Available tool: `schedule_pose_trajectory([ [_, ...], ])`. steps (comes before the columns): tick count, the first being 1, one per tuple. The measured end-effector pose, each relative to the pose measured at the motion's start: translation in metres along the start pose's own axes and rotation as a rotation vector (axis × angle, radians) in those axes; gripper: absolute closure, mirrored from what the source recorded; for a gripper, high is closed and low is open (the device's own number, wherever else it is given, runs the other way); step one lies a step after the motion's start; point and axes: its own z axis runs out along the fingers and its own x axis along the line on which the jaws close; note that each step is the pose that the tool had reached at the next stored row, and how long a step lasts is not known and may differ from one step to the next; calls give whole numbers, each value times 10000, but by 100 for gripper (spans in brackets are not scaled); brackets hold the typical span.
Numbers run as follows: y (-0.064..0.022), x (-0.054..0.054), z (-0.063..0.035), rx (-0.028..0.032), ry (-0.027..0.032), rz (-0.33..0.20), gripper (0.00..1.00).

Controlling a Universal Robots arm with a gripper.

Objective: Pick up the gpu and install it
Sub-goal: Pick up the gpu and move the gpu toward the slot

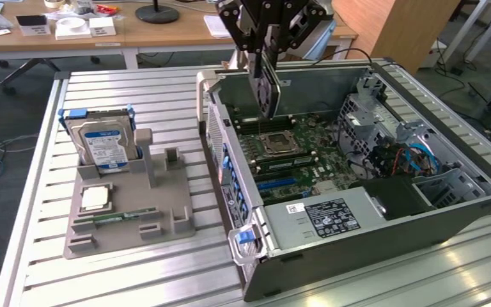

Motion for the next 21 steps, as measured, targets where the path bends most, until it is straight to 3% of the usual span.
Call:
schedule_pose_trajectory([
  [21, 13, -258, 6, 0, 0, 3, 73],
])
